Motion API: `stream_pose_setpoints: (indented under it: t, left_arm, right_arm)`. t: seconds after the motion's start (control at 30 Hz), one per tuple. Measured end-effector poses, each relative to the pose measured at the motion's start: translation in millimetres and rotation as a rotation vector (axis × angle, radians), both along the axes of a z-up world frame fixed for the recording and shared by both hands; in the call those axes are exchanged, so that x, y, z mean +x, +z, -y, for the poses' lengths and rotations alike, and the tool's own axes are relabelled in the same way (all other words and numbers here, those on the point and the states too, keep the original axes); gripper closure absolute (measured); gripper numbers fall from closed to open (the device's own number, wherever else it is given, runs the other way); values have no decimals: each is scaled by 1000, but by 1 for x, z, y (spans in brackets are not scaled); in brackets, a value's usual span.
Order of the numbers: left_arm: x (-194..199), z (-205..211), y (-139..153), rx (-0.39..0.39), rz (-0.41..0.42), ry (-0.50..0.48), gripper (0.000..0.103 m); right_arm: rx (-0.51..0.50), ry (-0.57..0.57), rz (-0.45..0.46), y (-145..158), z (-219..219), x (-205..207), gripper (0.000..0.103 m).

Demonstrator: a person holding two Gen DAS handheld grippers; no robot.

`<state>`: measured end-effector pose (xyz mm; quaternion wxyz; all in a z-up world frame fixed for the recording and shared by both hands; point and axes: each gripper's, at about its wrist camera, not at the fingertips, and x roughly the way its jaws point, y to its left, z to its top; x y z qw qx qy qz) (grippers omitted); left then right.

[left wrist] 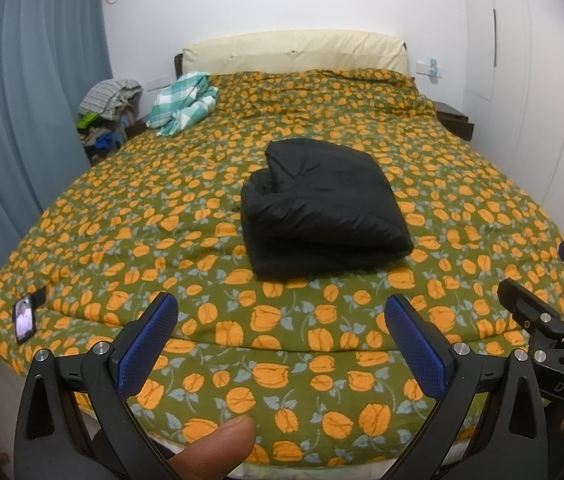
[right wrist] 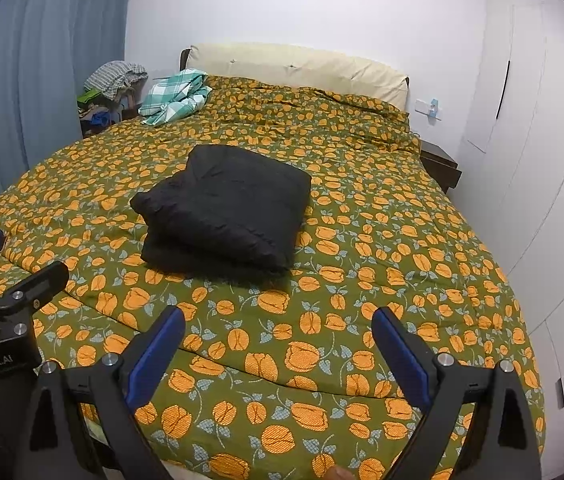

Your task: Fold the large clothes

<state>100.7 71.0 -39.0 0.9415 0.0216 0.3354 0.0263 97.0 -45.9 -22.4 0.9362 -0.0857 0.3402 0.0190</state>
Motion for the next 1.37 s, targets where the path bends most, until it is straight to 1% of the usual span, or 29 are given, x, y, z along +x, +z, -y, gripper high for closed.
stream_pose_setpoints:
  t: [0.43,0.83,1.23,1.37]
  left_arm:
    - [-3,4,4,0,13,-2,0]
    - [-3,3,5,-3,8,8,0]
    - [-4,-3,4,-51,7,26,0]
    - [-7,2,6,-27,27,12,0]
  right_arm:
    - [0,6,2,0,-1,-2,6]
    - [6,4,4,1,-1,-3,6]
    - [-1,7,2,4,-4,-6,6]
    - [0,5,0,4,-4,-6,6]
